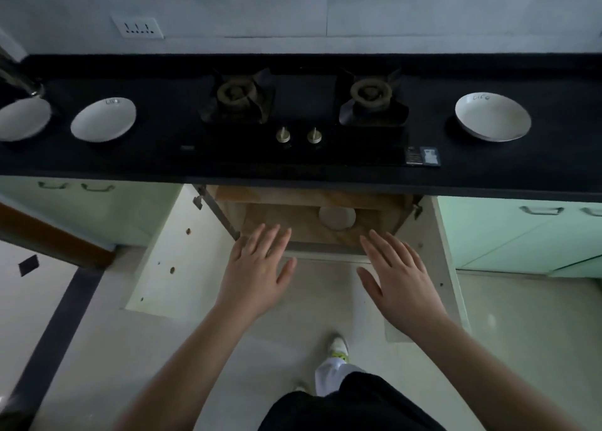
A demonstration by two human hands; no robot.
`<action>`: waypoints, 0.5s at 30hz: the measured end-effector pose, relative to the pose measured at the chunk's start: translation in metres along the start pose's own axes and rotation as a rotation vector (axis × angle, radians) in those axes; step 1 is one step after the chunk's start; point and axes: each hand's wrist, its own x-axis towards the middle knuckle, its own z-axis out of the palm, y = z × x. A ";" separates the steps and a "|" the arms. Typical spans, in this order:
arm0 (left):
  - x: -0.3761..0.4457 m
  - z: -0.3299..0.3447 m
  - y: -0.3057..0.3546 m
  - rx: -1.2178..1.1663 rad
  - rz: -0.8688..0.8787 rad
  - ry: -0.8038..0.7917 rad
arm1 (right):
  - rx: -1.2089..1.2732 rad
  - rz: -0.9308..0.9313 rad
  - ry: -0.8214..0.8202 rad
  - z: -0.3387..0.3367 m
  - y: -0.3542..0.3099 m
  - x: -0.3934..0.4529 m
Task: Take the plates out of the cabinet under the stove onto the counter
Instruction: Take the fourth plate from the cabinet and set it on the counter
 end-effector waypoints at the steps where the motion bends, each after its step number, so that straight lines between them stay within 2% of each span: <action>1: 0.005 -0.001 0.000 0.001 0.006 -0.018 | 0.004 -0.003 -0.012 0.002 0.002 0.006; 6: 0.030 -0.004 -0.010 0.030 0.046 -0.019 | 0.009 0.002 -0.047 0.014 0.002 0.041; 15: 0.067 0.008 -0.066 0.011 0.087 -0.070 | -0.013 0.070 -0.035 0.025 -0.038 0.082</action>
